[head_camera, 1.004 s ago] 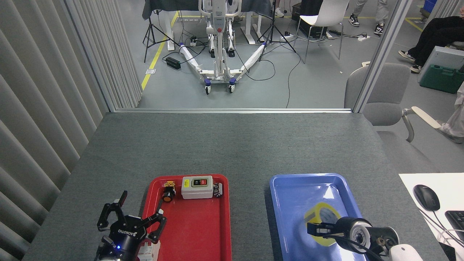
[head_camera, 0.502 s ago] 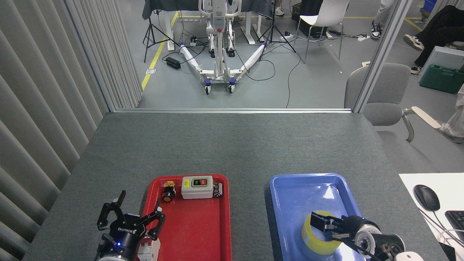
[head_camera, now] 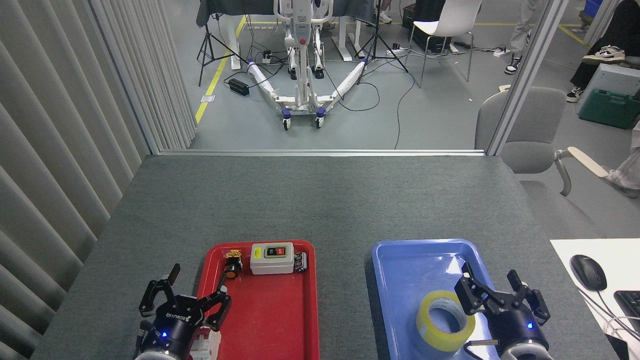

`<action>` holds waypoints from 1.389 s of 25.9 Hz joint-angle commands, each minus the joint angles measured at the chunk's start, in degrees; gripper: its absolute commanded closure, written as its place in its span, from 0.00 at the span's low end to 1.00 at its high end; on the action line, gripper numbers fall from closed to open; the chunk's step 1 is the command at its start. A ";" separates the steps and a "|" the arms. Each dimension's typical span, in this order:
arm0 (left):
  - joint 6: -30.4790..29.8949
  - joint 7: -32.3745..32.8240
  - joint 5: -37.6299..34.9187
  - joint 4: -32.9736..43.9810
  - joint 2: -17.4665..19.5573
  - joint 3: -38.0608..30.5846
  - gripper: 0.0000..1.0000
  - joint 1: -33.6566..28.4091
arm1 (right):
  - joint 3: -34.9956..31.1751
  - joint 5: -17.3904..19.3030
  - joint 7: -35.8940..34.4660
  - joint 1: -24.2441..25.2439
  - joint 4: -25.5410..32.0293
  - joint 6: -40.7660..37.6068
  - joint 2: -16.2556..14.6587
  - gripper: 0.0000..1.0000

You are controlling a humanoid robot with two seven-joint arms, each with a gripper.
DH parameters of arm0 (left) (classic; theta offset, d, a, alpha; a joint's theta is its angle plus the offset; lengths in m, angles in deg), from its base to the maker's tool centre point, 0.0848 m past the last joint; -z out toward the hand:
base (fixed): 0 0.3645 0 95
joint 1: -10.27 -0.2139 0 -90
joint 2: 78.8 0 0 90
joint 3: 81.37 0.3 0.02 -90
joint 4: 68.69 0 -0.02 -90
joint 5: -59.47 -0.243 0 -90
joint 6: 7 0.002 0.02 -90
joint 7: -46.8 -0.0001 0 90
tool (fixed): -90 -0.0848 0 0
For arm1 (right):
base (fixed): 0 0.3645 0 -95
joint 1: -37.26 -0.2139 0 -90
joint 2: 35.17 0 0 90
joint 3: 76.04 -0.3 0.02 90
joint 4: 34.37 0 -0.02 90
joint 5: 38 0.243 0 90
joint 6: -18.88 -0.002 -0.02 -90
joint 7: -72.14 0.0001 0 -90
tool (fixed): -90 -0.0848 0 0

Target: Place and move tape with both arms

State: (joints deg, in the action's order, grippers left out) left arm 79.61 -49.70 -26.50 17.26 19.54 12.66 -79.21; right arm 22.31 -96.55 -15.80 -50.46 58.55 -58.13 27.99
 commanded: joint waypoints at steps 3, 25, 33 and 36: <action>-0.22 0.35 4.50 0.01 0.54 0.02 0.00 0.54 | -0.09 -3.07 -5.93 1.94 -0.02 -0.33 1.52 0.01; -1.98 0.26 4.42 0.10 0.19 0.02 0.00 1.15 | -6.86 -6.41 -12.87 7.56 -0.81 -7.98 7.85 0.01; -1.98 -0.18 4.50 -0.25 0.10 -0.07 0.00 0.98 | -6.95 -6.05 -12.87 7.48 -0.81 -8.33 8.11 0.01; -1.98 -0.18 4.50 -0.34 0.10 0.02 0.00 0.80 | -6.95 -6.05 -12.87 7.48 -0.90 -8.24 7.58 0.01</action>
State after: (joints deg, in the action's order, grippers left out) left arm 77.64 -49.87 -22.03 17.08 19.64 12.63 -78.29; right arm 15.38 -102.66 -28.66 -42.97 57.72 -66.39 35.93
